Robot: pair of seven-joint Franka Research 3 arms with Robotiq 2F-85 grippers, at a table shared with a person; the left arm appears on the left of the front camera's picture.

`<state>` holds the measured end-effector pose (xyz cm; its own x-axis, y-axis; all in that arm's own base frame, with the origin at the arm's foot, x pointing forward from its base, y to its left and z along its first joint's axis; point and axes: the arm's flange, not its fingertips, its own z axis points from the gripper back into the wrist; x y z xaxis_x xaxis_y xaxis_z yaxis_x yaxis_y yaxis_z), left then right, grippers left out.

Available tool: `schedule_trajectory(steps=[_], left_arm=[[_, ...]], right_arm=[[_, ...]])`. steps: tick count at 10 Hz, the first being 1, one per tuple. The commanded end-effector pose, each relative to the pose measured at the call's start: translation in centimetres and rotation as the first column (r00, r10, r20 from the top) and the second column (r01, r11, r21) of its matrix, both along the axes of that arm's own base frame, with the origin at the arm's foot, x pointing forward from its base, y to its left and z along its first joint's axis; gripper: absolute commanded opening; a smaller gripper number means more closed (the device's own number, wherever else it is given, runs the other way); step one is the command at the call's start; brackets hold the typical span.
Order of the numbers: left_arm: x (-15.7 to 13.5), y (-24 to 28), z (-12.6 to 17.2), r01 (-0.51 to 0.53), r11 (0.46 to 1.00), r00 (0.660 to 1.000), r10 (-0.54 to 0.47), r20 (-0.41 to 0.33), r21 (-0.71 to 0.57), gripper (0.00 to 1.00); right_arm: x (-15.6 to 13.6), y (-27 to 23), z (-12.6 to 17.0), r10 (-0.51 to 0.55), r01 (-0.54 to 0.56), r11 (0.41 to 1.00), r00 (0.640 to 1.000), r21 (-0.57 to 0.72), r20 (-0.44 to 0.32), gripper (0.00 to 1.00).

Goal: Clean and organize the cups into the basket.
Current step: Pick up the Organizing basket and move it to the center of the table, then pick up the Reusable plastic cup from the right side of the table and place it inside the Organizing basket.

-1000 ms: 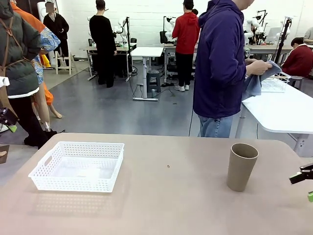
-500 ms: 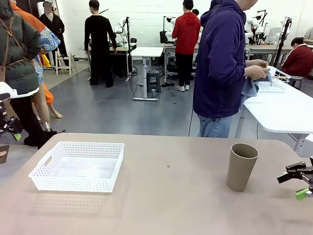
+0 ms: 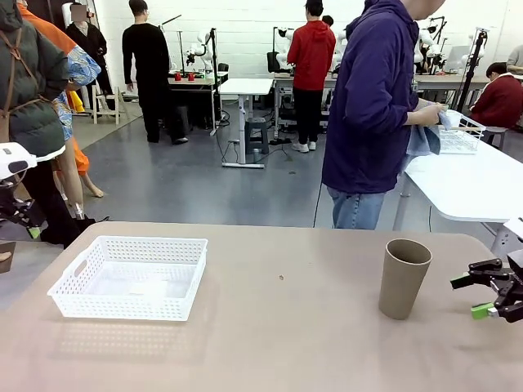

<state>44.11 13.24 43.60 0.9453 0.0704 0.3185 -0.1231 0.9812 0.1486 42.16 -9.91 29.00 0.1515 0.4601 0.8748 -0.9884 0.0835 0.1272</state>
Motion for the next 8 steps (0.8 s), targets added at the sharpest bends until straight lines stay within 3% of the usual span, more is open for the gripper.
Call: schedule_trajectory(steps=[1, 2, 7, 8], left_arm=[[0.62, -0.88, 0.17, -0.029, 0.999, 0.999, 0.029, -0.033, 0.018, 1.00], [0.00, 0.00, 0.00, 0.000, 1.000, 1.000, 0.000, 0.000, 0.000, 1.00], [0.00, -0.04, -0.14, -0.007, 1.000, 1.000, 0.007, -0.010, -0.003, 1.00], [0.00, -0.15, -0.22, 0.058, 0.998, 0.998, -0.058, -0.018, -0.003, 1.00]], right_arm=[[-0.96, 0.54, -0.04, -0.114, 0.114, 0.993, 0.993, 0.000, -0.029, 1.00], [0.00, 0.00, 0.00, 0.000, 0.000, 1.000, 1.000, 0.000, 0.000, 1.00], [0.00, 0.00, 0.00, 0.000, 0.000, 1.000, 1.000, 0.000, 0.000, 1.00], [-0.07, -0.02, 0.04, -0.019, 0.019, 1.000, 1.000, -0.001, -0.002, 1.00]])
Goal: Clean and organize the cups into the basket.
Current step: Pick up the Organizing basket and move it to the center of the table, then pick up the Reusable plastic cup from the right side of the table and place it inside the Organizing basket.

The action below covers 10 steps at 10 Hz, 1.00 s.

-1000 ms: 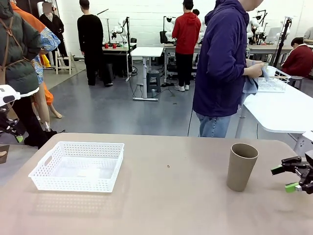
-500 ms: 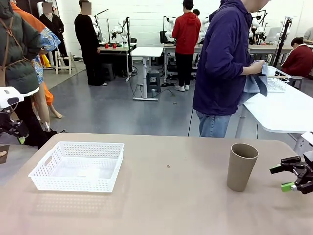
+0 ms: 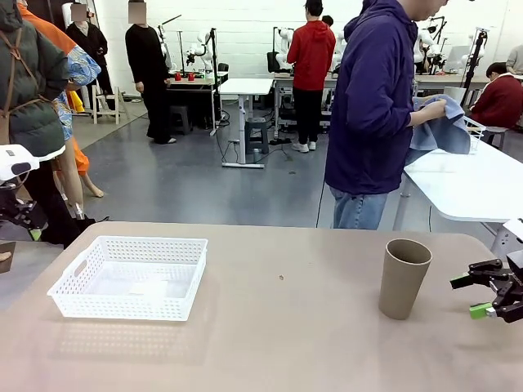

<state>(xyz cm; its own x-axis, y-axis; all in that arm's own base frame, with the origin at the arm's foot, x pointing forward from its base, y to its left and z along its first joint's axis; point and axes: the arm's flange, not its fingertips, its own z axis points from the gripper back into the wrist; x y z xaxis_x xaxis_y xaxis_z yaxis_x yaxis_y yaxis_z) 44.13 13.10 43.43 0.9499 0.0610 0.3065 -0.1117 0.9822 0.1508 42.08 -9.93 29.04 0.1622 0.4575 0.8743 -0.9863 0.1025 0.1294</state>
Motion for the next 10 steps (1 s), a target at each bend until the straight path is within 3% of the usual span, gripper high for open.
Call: schedule_trajectory(steps=[1, 5, 10], left_arm=[[0.0, -0.3, -0.1, 0.059, 0.998, 0.998, -0.059, 0.008, 0.013, 1.00], [-0.7, -2.0, 0.8, 0.087, 0.996, 0.994, -0.086, 0.063, -0.013, 1.00], [-0.1, -6.3, 0.3, 0.110, 0.993, 0.994, -0.110, 0.010, -0.044, 1.00]], right_arm=[[0.3, 0.6, -0.4, 0.005, -0.005, 1.000, 1.000, -0.018, 0.024, 1.00], [1.2, 2.0, -0.8, 0.002, 0.000, 1.000, 0.997, -0.022, 0.080, 1.00], [3.7, 3.1, -1.7, 0.021, -0.021, 1.000, 0.995, -0.004, 0.097, 1.00]])
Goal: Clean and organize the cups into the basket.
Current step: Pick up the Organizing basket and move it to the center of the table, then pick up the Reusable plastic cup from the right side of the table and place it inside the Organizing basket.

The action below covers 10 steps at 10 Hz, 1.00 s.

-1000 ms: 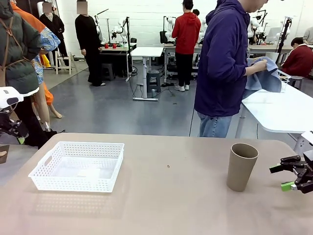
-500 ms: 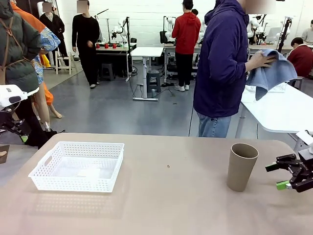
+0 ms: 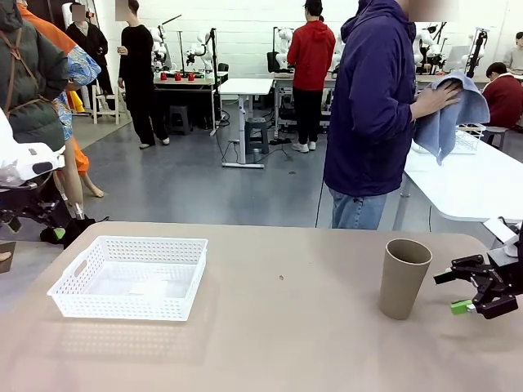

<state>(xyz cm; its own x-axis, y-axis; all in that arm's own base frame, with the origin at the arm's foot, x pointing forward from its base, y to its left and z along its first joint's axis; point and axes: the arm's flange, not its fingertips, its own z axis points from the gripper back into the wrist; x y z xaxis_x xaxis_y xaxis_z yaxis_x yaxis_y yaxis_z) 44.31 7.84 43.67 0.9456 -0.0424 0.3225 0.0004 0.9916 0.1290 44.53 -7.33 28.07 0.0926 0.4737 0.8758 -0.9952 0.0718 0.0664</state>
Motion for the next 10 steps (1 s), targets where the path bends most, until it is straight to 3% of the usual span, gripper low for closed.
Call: schedule_trajectory(steps=[1, 5, 9, 10], left_arm=[[-0.3, -2.2, -0.3, -0.002, 1.000, 1.000, 0.002, -0.019, -0.018, 1.00], [0.9, -4.6, -1.7, -0.003, 1.000, 0.999, 0.003, -0.045, -0.001, 1.00], [1.3, -4.8, -2.7, -0.029, 0.999, 0.998, 0.029, -0.050, 0.015, 1.00], [0.7, -4.5, -2.4, 0.016, 1.000, 0.998, -0.016, -0.057, -0.007, 1.00]], right_arm=[[1.8, 0.9, -1.0, -0.002, 0.001, 1.000, 0.999, 0.024, 0.035, 1.00], [3.3, 2.2, -1.8, 0.009, -0.012, 0.999, 0.998, 0.047, 0.056, 1.00], [3.4, 4.3, -3.0, 0.022, -0.022, 0.998, 1.000, 0.055, 0.014, 1.00], [2.8, 4.6, -2.7, -0.023, 0.024, 0.998, 1.000, 0.065, -0.015, 1.00]])
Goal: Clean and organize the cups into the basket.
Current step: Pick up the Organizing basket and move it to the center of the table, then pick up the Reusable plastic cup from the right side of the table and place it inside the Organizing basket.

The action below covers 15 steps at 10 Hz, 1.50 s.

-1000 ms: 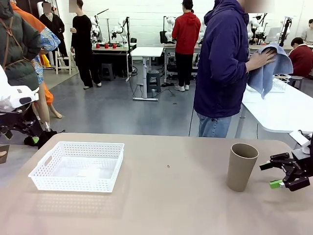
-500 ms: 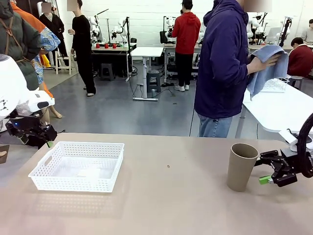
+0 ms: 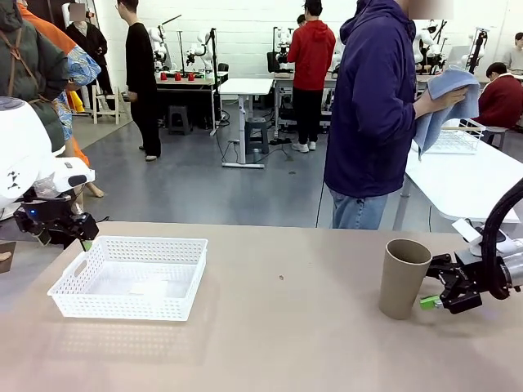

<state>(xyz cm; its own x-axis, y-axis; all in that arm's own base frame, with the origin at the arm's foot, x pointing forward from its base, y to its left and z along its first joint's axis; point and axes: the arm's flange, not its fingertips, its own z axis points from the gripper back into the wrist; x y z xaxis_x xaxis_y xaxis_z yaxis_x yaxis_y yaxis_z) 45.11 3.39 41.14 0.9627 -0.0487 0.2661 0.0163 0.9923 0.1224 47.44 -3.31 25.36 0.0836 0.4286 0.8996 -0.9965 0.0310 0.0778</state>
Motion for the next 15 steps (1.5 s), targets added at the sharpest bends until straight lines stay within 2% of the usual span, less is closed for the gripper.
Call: schedule_trajectory(steps=[1, 6, 9, 10, 12, 15], left_arm=[[-0.1, 0.0, 0.2, 0.007, 1.000, 1.000, -0.007, 0.003, -0.001, 1.00], [0.0, 0.0, 0.0, 0.001, 1.000, 1.000, -0.001, 0.000, 0.000, 1.00], [-0.1, 0.5, -1.3, 0.053, 0.998, 0.998, -0.053, -0.015, 0.018, 1.00], [-0.1, 0.8, -1.9, 0.045, 0.999, 0.999, -0.045, -0.024, 0.016, 1.00], [0.1, 1.6, -2.7, 0.012, 0.999, 0.999, -0.014, -0.050, -0.039, 1.00], [0.6, 2.3, -4.3, 0.069, 0.984, 0.993, -0.083, -0.081, -0.163, 1.00]], right_arm=[[0.1, -0.3, 0.2, 0.005, -0.005, 1.000, 1.000, -0.005, 0.009, 1.00], [0.0, 0.6, 0.0, 0.010, -0.010, 1.000, 1.000, 0.003, -0.003, 1.00], [0.7, 1.8, 0.1, 0.013, -0.013, 0.998, 1.000, 0.067, -0.004, 1.00], [1.0, 2.1, 0.1, 0.016, -0.013, 0.994, 1.000, 0.104, -0.025, 1.00], [1.6, 2.8, -0.3, 0.018, -0.014, 0.992, 0.999, 0.122, -0.031, 1.00], [1.9, 3.7, -1.1, 0.045, -0.040, 0.991, 0.998, 0.128, -0.035, 1.00]])
